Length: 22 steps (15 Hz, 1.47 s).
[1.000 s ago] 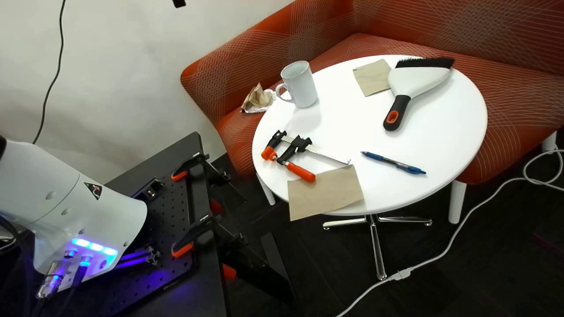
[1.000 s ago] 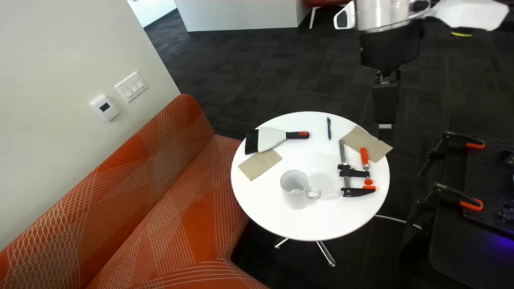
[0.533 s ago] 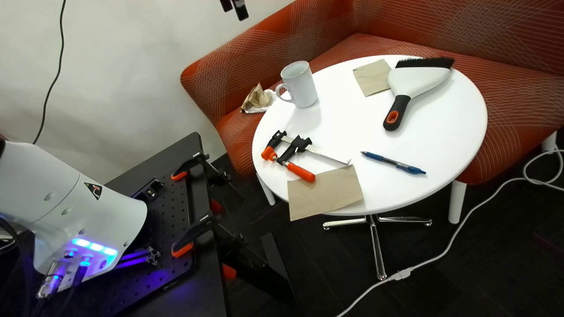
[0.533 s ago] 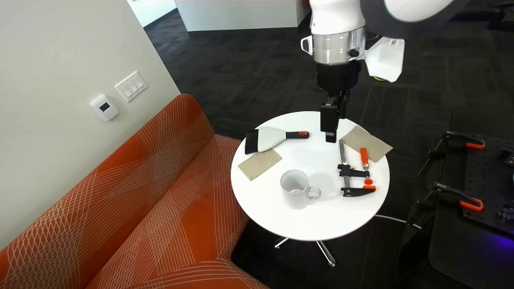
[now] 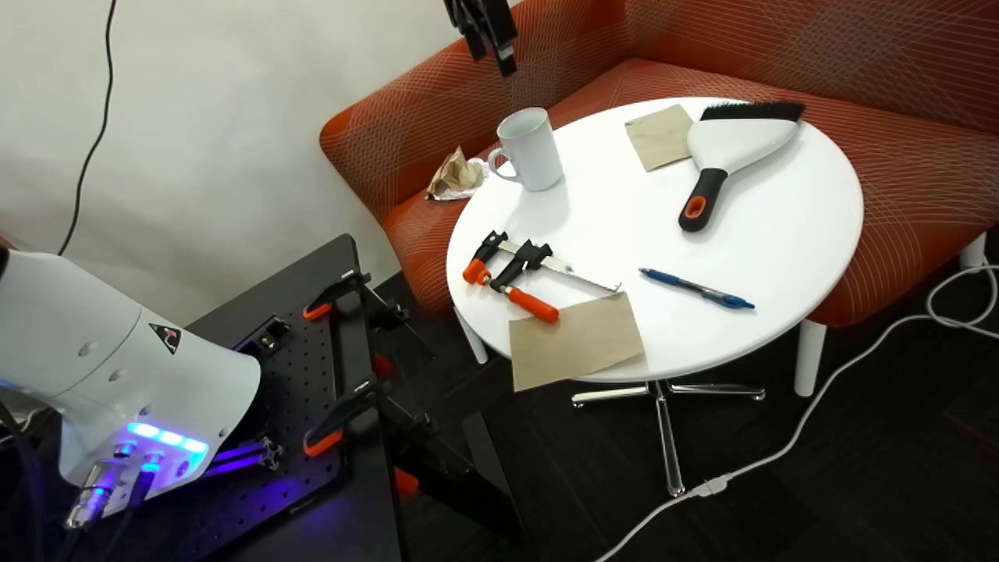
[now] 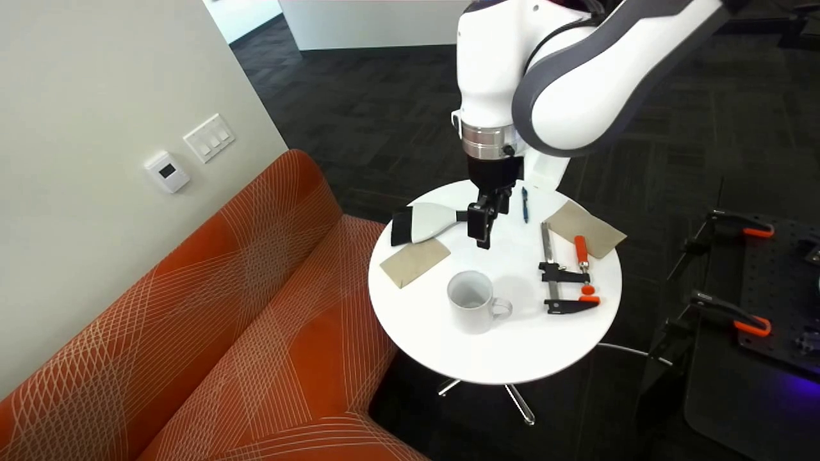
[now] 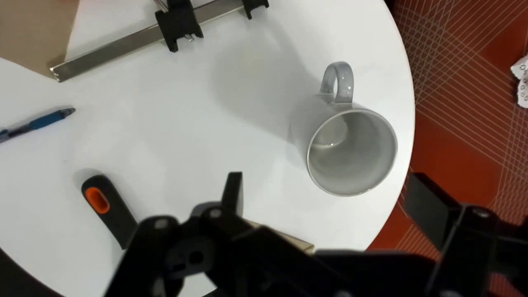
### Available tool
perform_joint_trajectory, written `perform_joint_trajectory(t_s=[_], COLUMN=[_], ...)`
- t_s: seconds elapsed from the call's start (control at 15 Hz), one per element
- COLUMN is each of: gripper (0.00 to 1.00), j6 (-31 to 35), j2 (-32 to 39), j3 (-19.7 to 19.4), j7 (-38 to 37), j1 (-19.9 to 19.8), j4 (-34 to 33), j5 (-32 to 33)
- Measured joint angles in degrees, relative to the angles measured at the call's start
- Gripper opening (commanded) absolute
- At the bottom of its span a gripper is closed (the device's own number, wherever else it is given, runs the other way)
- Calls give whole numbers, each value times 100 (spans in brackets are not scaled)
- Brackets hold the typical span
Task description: Move the white mug to the right
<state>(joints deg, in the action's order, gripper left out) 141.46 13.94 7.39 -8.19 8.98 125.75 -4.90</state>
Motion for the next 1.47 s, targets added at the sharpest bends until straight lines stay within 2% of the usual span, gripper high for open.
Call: perform_joint_trajectory(t_s=[0.2,0.8,1.47], gripper=[100,100,100], j6=[14,44,424], j2=[265,363,1556], j3=[-1,-1,-126], j7=[-19,-13,-13], j1=[1,-3,-6], j4=[-180,-240,-875], j5=[5,4,4])
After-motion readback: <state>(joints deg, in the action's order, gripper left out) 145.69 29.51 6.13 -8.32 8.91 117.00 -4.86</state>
